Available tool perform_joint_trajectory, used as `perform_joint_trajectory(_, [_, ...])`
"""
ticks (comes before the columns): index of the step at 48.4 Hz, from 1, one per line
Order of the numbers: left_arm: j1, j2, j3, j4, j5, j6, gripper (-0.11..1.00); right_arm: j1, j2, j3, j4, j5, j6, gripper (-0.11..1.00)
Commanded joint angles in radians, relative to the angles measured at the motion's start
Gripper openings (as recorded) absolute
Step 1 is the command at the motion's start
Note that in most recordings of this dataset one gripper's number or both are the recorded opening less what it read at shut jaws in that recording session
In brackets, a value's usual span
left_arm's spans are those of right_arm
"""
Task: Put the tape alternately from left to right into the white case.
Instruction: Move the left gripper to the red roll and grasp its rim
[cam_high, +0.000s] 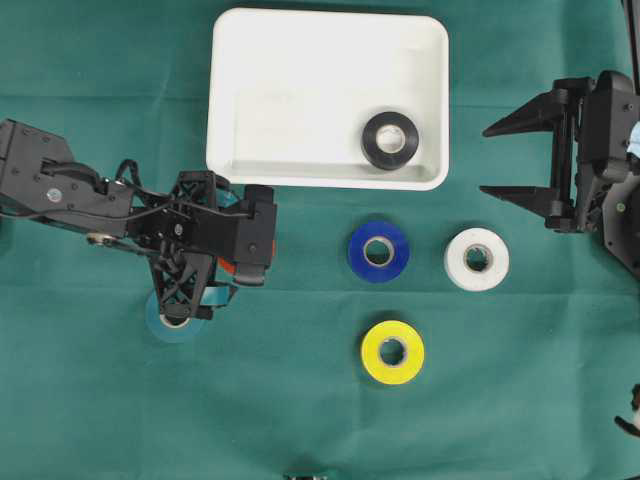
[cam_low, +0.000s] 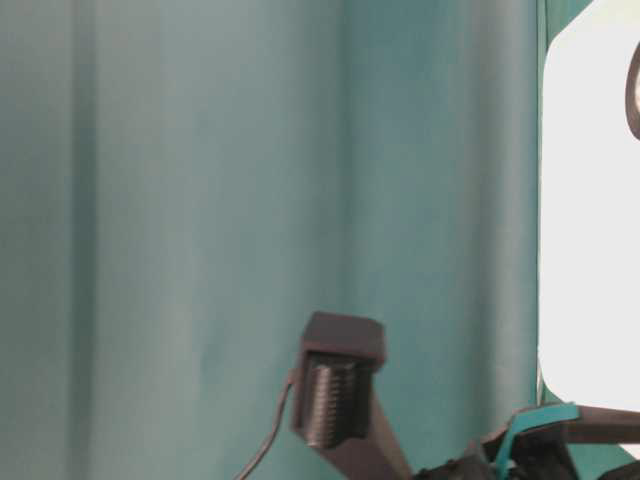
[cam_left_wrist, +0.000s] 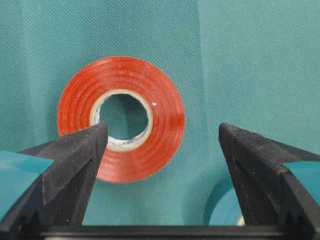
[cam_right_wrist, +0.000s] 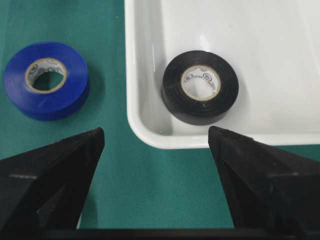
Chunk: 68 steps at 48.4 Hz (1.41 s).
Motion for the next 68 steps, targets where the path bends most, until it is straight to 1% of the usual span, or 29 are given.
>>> perform_joint_trajectory(1, [0.0, 0.012, -0.015, 0.002, -0.034, 0.003, 0.91, 0.003, 0.003, -0.011, -0.002, -0.011, -0.002, 0.56])
perform_joint_trajectory(8, [0.0, 0.057, -0.015, 0.002, -0.069, 0.002, 0.91, 0.003, 0.003, -0.012, -0.002, -0.009, 0.0, 0.56])
perform_joint_trajectory(19, [0.002, 0.092, -0.012, 0.002, -0.075, -0.003, 0.9, 0.003, 0.003, -0.014, -0.002, -0.011, 0.0, 0.56])
perform_joint_trajectory(23, [0.002, 0.092, -0.011, 0.002, -0.075, -0.003, 0.87, 0.003, 0.003, -0.012, -0.002, -0.011, 0.0, 0.56])
perform_joint_trajectory(26, [0.002, 0.091, -0.011, 0.002, -0.075, -0.003, 0.83, 0.003, 0.003, -0.012, -0.002, -0.011, 0.0, 0.56])
perform_joint_trajectory(29, [0.0, 0.087, -0.011, 0.002, -0.075, -0.002, 0.75, 0.003, 0.003, -0.012, -0.002, -0.011, 0.0, 0.56])
perform_joint_trajectory(31, [0.002, 0.086, -0.012, 0.002, -0.074, -0.003, 0.68, 0.003, 0.003, -0.011, -0.002, -0.011, 0.0, 0.56])
perform_joint_trajectory(34, [0.002, 0.084, -0.015, 0.002, -0.075, -0.002, 0.53, 0.003, 0.003, -0.011, -0.002, -0.011, 0.0, 0.56])
perform_joint_trajectory(38, [0.002, 0.083, -0.015, 0.002, -0.075, -0.002, 0.29, 0.003, 0.003, -0.012, -0.002, -0.011, 0.0, 0.56])
perform_joint_trajectory(39, [0.0, 0.083, -0.017, 0.002, -0.074, -0.003, 0.26, 0.003, 0.003, -0.012, -0.002, -0.011, 0.0, 0.56])
perform_joint_trajectory(53, [0.0, 0.046, -0.014, 0.002, -0.064, -0.003, 0.25, 0.002, 0.003, -0.012, -0.002, -0.011, 0.0, 0.56])
perform_joint_trajectory(68, [-0.005, -0.109, -0.049, 0.002, -0.002, 0.002, 0.25, 0.003, 0.003, -0.011, -0.002, -0.011, 0.0, 0.56])
